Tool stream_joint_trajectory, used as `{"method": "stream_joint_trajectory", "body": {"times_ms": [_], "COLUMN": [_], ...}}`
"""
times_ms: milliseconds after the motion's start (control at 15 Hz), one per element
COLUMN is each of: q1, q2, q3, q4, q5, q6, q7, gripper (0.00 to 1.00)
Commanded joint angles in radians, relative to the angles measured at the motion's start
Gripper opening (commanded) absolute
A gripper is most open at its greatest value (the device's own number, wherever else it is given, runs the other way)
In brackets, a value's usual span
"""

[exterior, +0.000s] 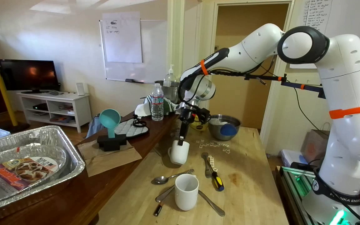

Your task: Move the screwdriver and the spoon to the left and make the cup stand

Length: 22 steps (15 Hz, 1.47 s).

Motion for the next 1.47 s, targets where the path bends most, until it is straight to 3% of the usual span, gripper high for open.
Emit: {"method": "stream_joint_trajectory", "body": {"times_ms": [0, 400, 867, 1067, 1400], "q1": [0.057, 0.128, 0.151, 0.149, 0.141], "q2": [-0.138, -0.268, -0.286, -0.273, -0.254], "q3": [-0.015, -0.01, -0.018, -0.023, -0.024], "q4": [-0.083, -0.164, -0.226, -0.245, -0.282], "q5": [-0.087, -0.363, -0.689, -0.748, -0.713], "q6": [0.041, 0.151, 0.314, 0.364, 0.455], "q7": [0.14, 0.409, 0.669, 0.776, 0.873], "gripper": [0.03, 0.03, 0.03, 0.03, 0.03]}}
